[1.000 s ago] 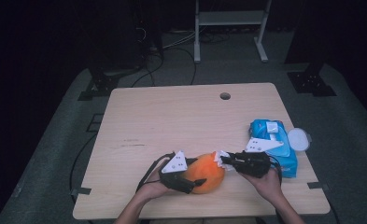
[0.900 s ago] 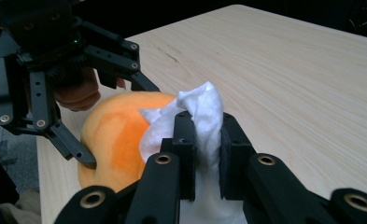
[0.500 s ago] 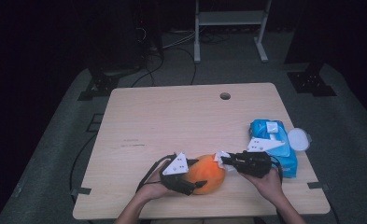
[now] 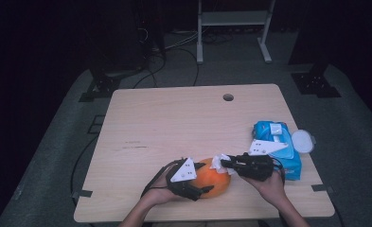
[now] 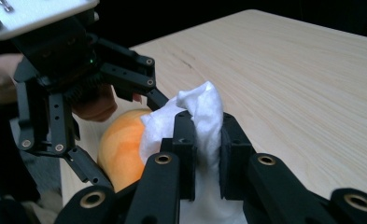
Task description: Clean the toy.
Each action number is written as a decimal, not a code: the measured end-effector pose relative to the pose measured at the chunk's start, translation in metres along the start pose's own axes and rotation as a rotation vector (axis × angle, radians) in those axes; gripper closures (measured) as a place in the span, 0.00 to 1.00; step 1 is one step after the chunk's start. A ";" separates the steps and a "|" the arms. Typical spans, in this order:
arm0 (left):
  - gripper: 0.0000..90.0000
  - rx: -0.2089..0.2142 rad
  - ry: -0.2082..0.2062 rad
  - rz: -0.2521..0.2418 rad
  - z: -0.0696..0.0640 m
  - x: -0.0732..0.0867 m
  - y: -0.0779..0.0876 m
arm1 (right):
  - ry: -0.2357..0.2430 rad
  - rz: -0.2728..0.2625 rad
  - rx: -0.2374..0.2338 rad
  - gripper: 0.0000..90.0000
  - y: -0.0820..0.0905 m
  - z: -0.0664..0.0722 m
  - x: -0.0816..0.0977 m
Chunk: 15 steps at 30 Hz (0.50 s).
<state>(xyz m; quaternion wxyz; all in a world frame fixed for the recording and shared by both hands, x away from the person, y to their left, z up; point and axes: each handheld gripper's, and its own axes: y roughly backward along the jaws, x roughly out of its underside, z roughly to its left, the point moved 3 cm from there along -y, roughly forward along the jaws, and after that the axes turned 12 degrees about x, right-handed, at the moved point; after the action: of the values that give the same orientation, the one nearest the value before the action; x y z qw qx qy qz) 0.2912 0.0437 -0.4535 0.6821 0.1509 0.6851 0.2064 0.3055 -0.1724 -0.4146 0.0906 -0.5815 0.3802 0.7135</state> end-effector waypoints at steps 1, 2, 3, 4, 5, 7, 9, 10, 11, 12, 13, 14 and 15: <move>0.29 0.001 0.008 -0.008 0.001 0.000 0.000 | 0.000 0.014 0.002 0.88 -0.002 -0.002 0.002; 0.29 0.003 0.017 -0.013 0.002 0.000 0.001 | -0.012 0.019 0.002 0.88 -0.002 -0.005 0.005; 0.29 0.004 0.027 -0.021 0.003 0.001 0.001 | -0.024 0.027 0.008 0.88 -0.002 -0.009 0.007; 0.29 0.004 0.029 -0.023 0.003 0.000 0.000 | -0.034 0.033 0.011 0.88 -0.001 -0.012 0.008; 0.28 0.003 0.027 -0.023 0.002 0.000 -0.001 | -0.046 0.036 0.005 0.88 0.000 -0.014 0.009; 0.27 -0.003 0.020 -0.014 0.001 -0.002 -0.003 | -0.054 0.029 -0.003 0.88 0.002 -0.012 0.008; 0.26 -0.010 0.003 -0.015 -0.002 -0.003 -0.005 | -0.030 0.015 -0.032 0.88 0.002 -0.002 0.002; 0.26 -0.011 -0.005 -0.014 -0.003 -0.003 -0.006 | -0.016 0.016 -0.039 0.88 0.001 0.002 0.000; 0.25 -0.016 -0.009 -0.007 -0.004 -0.003 -0.006 | 0.005 0.019 -0.036 0.88 0.000 0.006 -0.002; 0.25 -0.014 -0.006 -0.009 -0.004 -0.003 -0.006 | 0.028 0.026 -0.028 0.88 -0.002 0.008 -0.002; 0.26 -0.013 -0.001 -0.013 -0.003 -0.002 -0.005 | 0.029 0.029 -0.026 0.88 -0.003 0.007 -0.001; 0.26 -0.009 0.006 -0.021 -0.002 -0.002 -0.004 | 0.012 0.033 -0.028 0.88 -0.003 0.003 0.001; 0.26 -0.009 0.011 -0.027 -0.001 -0.001 -0.004 | 0.002 0.037 -0.018 0.88 -0.002 -0.002 0.002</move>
<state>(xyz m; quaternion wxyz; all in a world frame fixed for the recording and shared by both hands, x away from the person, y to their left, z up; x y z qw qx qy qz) 0.2908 0.0398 -0.4547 0.6817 0.1373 0.6899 0.2012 0.3079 -0.1728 -0.4179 0.0721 -0.5758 0.3845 0.7179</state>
